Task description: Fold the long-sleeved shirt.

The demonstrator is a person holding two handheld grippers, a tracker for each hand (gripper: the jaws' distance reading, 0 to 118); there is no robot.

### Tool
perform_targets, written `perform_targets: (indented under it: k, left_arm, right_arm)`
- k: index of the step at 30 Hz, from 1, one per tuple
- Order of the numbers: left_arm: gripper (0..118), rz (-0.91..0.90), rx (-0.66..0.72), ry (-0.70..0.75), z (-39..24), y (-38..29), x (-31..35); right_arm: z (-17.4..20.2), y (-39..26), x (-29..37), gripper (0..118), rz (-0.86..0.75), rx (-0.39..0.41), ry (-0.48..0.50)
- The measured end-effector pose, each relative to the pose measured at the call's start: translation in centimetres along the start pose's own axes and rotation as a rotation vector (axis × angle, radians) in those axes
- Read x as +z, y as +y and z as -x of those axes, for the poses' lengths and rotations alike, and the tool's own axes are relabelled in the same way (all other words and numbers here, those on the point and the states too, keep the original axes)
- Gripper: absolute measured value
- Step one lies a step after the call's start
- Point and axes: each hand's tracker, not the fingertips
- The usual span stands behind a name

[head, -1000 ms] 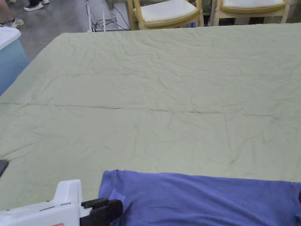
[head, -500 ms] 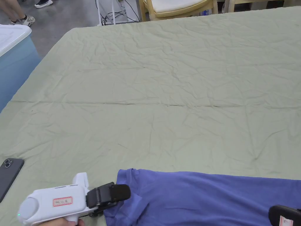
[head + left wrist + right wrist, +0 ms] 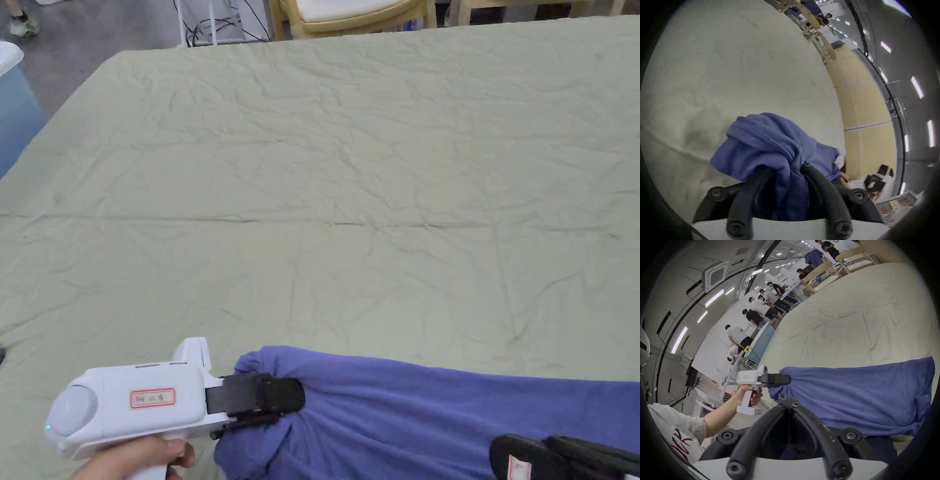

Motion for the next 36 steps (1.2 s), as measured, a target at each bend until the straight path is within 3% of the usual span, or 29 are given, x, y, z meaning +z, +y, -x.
perform_targets:
  k: [5,11,13,18,22,24,26,28,32,36]
  left_arm:
    - [19,-0.03,-0.046,0.022,-1.8,1.8,3.4]
    - [19,-0.077,-0.029,0.145,0.9,3.5,9.4]
    - [20,-0.089,0.01,0.203,2.0,3.5,11.7]
    - [20,-0.131,0.085,0.388,3.1,2.6,16.2]
    - [20,-0.187,0.118,0.372,-0.4,0.4,16.0]
    - [20,-0.206,0.114,0.368,-2.6,-0.1,14.8]
    - [20,-0.241,0.145,0.366,-5.0,-0.7,12.8]
    - [20,-0.222,0.078,0.368,-7.2,-0.3,9.9]
    - [20,-0.154,-0.101,0.45,-13.5,-2.3,-0.4]
    - [20,-0.024,-0.073,0.486,-13.8,-2.5,-10.6]
  right_arm:
    - [-0.2,0.7,-0.9,3,-0.02,-0.042,-0.007]
    - [0.7,2.0,-1.9,3,-0.034,-0.028,-0.053]
    - [0.9,2.3,-2.0,3,-0.036,-0.03,-0.081]
    - [1.7,2.3,-2.5,3,0.003,0.025,-0.262]
    - [1.9,2.0,-2.7,3,0.003,-0.001,-0.27]
    - [1.8,1.8,-2.1,3,-0.029,-0.042,-0.28]
    - [2.1,1.6,-1.4,3,-0.058,-0.038,-0.308]
    - [2.3,1.3,-0.2,3,-0.122,-0.024,-0.354]
    - [2.2,0.6,1.3,3,-0.158,-0.068,-0.365]
    - [1.9,-0.1,2.5,3,-0.16,-0.086,-0.377]
